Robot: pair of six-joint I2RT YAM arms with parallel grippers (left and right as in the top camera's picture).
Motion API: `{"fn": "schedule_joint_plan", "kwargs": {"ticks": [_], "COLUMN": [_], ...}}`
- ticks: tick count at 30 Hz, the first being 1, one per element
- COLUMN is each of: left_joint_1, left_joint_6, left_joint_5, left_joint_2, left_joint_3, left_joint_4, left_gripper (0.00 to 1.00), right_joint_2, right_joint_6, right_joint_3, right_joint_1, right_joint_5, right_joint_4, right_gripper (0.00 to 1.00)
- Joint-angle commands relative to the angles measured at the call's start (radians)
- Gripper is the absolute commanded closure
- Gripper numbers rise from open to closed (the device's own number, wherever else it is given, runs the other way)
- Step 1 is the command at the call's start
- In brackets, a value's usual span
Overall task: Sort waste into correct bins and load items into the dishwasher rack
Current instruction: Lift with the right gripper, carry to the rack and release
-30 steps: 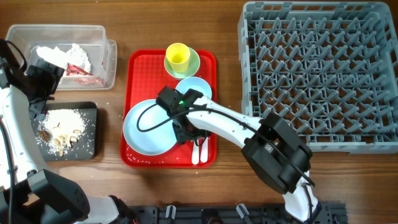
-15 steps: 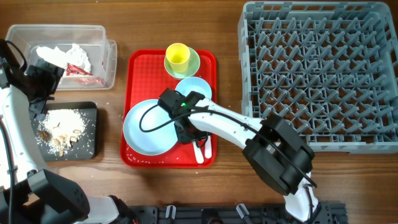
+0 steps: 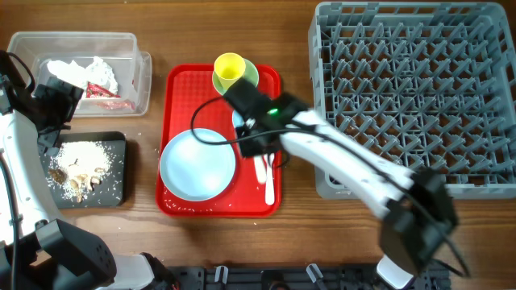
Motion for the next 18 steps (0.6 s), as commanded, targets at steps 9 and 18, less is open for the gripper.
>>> {"fn": "schedule_joint_plan", "kwargs": {"ticks": [9, 18], "left_joint_1": [0.005, 0.005], "left_joint_6": [-0.002, -0.002], "left_joint_5": [0.002, 0.002], "left_joint_2": [0.003, 0.003], "left_joint_3": [0.011, 0.011], "left_joint_4": [0.0, 0.0], "left_gripper": [0.0, 0.0], "right_joint_2": [-0.218, -0.117], "right_joint_6": [-0.183, -0.329], "right_joint_3": [0.025, 0.019], "right_joint_1": [-0.365, -0.544], "right_joint_5": [0.16, 0.209], "right_joint_4": [0.106, 0.333], "right_gripper": [0.93, 0.94]}}
